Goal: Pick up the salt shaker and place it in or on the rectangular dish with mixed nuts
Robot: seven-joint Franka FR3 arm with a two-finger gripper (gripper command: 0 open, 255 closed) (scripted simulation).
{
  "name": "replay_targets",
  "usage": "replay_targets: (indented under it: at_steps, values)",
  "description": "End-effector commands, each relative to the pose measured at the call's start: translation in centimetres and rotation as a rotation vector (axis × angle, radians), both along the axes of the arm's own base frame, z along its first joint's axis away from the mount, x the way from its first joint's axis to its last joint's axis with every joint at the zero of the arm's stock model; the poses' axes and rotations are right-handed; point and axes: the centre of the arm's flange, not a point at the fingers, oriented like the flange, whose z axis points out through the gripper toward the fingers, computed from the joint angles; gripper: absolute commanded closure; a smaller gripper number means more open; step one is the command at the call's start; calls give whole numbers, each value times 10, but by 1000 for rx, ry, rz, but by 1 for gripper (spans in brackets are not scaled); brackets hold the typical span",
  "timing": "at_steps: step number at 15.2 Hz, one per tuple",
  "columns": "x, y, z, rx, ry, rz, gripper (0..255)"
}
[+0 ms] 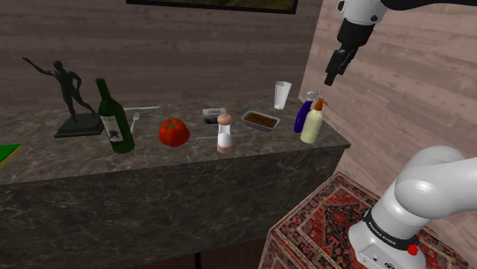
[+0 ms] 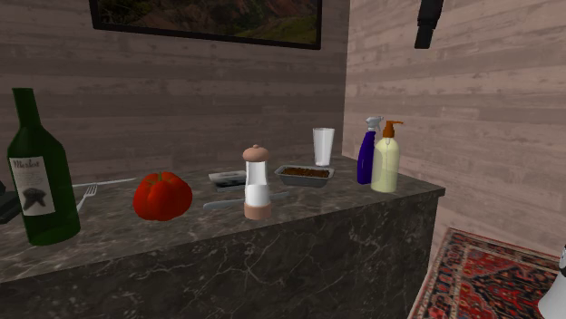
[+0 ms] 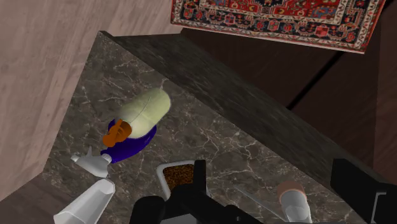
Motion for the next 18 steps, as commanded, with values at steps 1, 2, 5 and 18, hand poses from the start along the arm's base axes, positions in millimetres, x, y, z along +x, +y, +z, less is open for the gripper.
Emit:
replay_targets:
  at_steps: [1, 2, 5, 18]
  values:
    - [0, 0, 0, 0, 0, 0, 0]
    - [11, 6, -6, 2, 3, -1, 0]
    - [43, 22, -23, 7, 11, -3, 0]
    - [181, 94, -102, 30, 48, -13, 0]
